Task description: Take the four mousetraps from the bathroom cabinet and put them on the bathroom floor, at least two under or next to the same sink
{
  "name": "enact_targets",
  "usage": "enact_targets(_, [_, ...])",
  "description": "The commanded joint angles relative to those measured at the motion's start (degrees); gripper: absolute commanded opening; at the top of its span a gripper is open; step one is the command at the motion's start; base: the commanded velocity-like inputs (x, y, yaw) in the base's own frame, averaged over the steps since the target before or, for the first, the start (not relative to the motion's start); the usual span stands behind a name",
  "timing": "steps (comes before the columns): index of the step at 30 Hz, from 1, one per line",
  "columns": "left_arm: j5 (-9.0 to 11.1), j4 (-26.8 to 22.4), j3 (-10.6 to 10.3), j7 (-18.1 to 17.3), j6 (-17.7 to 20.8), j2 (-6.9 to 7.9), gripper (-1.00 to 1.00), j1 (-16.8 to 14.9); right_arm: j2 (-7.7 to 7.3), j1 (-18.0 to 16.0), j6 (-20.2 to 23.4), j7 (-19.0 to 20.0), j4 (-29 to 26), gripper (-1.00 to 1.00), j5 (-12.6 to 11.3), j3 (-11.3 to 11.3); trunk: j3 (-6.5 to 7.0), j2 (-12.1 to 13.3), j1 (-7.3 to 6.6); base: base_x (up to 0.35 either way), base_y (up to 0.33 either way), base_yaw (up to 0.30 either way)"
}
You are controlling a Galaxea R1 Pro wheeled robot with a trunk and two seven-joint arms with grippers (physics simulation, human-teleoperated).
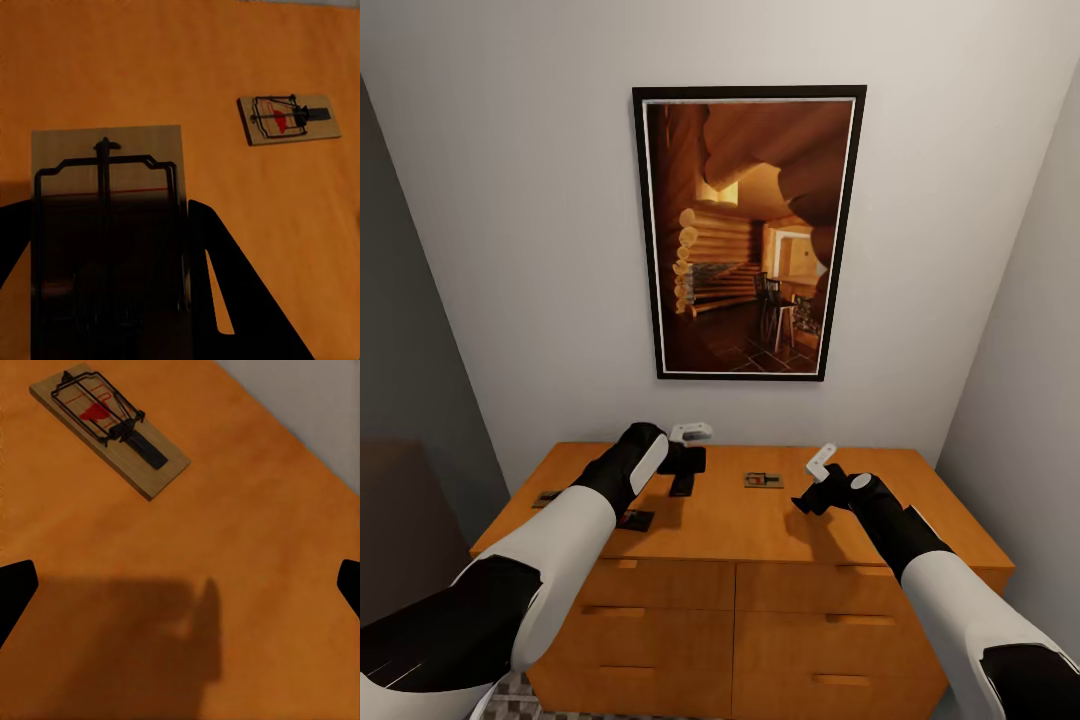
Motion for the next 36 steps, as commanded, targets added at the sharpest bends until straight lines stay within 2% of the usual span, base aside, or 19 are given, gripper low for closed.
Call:
enact_targets(1, [-0.19, -0.09, -0.05, 0.01, 0.03, 0.0, -1.0, 0.0, 0.0, 0.0, 0.0, 0.0, 0.0, 1.0, 0.0, 0.0, 0.0, 0.0, 0.0, 0.0, 0.0, 0.0])
enact_targets(10, [-0.39, -0.03, -0.26, 0.09, 0.3, 0.0, -1.0, 0.0, 0.0, 0.0, 0.0, -0.08, 0.0, 1.0, 0.01, 0.0, 0.0, 0.0, 0.0, 0.0, 0.0, 0.0])
enact_targets(15, [-0.28, -1.52, -0.47, -0.03, 1.36, 0.0, -1.0, 0.0, 0.0, 0.0, 0.0, -0.22, 0.0, 1.0, 0.01, 0.0, 0.0, 0.0, 0.0, 0.0, 0.0, 0.0])
enact_targets(18, [-0.3, -4.73, -0.36, 0.03, 4.96, 0.0, -1.0, 0.0, 0.0, 0.0, 0.0, -0.25, 0.0, 1.0, -0.05, 0.0, 0.0, 0.0, 0.0, 0.0, 0.0, 0.0])
enact_targets(20, [-0.35, -8.31, -0.26, 0.1, 9.44, 0.0, -1.0, -0.01, 0.0, 0.0, 0.0, -0.3, 0.0, 1.0, -0.07, 0.0, 0.0, 0.0, 0.0, 0.0, 0.0, 0.0])
enact_targets(23, [-0.49, -11.05, -0.25, 0.25, 12.93, 0.0, -1.0, -0.11, 0.0, 0.0, 0.0, -0.44, 0.0, 1.0, -0.07, 0.0, 0.0, 0.0, 0.0, 0.0, 0.0, 0.0])
enact_targets(28, [-0.58, -11.99, -0.34, 0.38, 14.67, 0.0, -1.0, -0.48, 0.0, 0.0, 0.0, -0.57, 0.0, 1.0, -0.08, 0.0, 0.0, 0.0, 0.0, 0.0, 0.0, 0.0])
enact_targets(36, [-0.49, -12.03, -0.4, 0.39, 15.28, 0.0, -1.0, -0.55, 0.0, 0.0, 0.0, -0.68, 0.0, 1.0, -0.08, 0.0, 0.0, 0.0, 0.0, 0.0, 0.0, 0.0])
